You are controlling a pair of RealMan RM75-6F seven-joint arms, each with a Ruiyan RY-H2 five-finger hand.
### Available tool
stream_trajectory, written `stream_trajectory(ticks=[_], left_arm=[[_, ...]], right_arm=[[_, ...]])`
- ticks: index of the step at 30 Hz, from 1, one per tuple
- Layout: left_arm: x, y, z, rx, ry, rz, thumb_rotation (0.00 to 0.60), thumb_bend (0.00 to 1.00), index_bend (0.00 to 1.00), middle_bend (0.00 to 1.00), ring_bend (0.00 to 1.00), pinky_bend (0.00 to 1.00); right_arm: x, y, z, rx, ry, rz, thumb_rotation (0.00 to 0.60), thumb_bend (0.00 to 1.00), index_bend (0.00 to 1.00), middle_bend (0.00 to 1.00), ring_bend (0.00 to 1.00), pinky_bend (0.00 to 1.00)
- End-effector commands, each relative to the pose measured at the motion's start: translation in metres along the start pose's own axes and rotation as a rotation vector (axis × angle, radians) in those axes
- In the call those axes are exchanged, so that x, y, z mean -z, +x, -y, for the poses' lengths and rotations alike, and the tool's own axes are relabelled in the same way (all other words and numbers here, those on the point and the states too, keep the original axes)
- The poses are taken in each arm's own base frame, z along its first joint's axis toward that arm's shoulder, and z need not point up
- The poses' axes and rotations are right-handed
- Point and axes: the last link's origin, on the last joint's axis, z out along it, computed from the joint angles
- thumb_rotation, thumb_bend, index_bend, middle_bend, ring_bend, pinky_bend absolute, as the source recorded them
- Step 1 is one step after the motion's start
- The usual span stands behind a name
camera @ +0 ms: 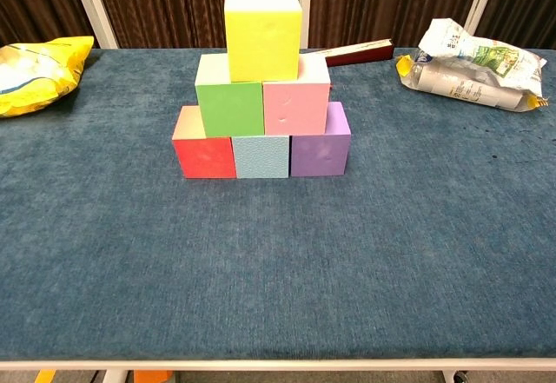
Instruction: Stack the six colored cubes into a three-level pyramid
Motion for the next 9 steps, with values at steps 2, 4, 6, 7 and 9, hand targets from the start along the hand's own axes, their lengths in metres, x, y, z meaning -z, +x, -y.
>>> stream_trajectory(ticks=[2,4,6,7,9], left_arm=[[0.036,-0.003,-0.004,-0.024,0.009,0.038,0.6,0.0,0.17,0.13,0.11,0.18],[0.048,-0.005,-0.003,-0.041,0.022,0.051,0.6,0.0,0.17,0.13,0.11,0.18],[0.057,-0.005,-0.004,-0.042,0.035,0.065,0.6,0.0,0.17,0.13,0.11,0.16],[0.06,-0.005,-0.003,-0.04,0.04,0.07,0.6,0.0,0.17,0.13,0.11,0.16],[0.066,-0.005,-0.003,-0.039,0.045,0.075,0.6,0.0,0.17,0.13,0.11,0.15]], right_arm=[[0.044,-0.016,-0.019,0.006,-0.03,-0.002,0.6,0.2,0.0,0.03,0.0,0.0],[0.054,-0.018,-0.022,-0.004,-0.044,-0.001,0.6,0.2,0.0,0.03,0.0,0.0],[0.059,-0.017,-0.024,-0.009,-0.05,-0.013,0.6,0.2,0.0,0.02,0.0,0.0],[0.06,-0.017,-0.024,-0.011,-0.051,-0.019,0.6,0.2,0.0,0.02,0.0,0.0],[0.062,-0.017,-0.025,-0.016,-0.05,-0.018,0.6,0.2,0.0,0.03,0.0,0.0]])
